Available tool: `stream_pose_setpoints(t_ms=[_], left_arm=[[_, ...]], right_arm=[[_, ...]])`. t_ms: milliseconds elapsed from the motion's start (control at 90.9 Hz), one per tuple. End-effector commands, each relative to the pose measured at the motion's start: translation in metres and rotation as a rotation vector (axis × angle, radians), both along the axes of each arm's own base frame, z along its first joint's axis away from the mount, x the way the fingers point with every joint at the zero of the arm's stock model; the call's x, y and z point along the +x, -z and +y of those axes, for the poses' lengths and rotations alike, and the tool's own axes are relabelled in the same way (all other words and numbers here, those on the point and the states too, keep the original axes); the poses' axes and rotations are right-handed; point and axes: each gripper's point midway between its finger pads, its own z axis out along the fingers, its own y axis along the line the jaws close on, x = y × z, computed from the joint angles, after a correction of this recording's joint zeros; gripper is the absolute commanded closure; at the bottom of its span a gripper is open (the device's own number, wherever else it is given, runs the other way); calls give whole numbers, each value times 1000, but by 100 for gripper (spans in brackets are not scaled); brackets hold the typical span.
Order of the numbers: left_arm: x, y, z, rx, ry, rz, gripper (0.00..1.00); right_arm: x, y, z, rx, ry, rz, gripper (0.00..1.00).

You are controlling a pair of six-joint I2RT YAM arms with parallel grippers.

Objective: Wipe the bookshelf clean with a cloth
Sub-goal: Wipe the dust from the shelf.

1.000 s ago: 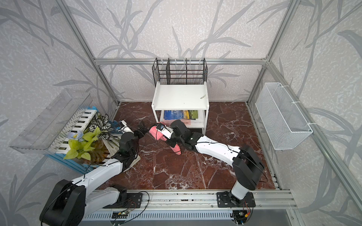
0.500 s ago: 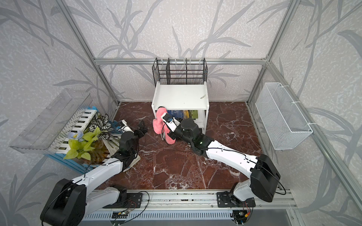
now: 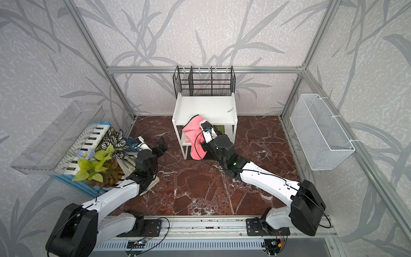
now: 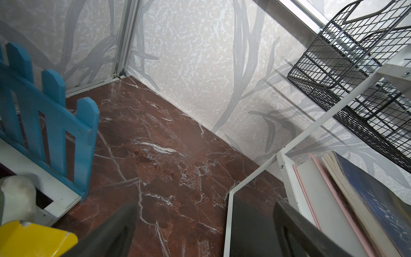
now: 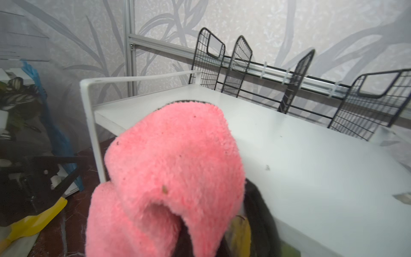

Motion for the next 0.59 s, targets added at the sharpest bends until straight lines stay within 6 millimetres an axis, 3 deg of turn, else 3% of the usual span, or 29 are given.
stream_pose_setpoints(t_ms=[0, 121, 341, 583], left_arm=[[1, -9, 2, -13, -9, -21, 0], [1, -10, 3, -15, -11, -22, 0], [4, -10, -4, -12, 34, -27, 0], [3, -22, -18, 43, 127, -89, 0]], right_arm=[[2, -16, -51, 101, 152, -11, 100], [-7, -14, -79, 124, 157, 9, 100], [-26, 3, -109, 92, 154, 53, 100], [-69, 34, -88, -1, -132, 153, 100]])
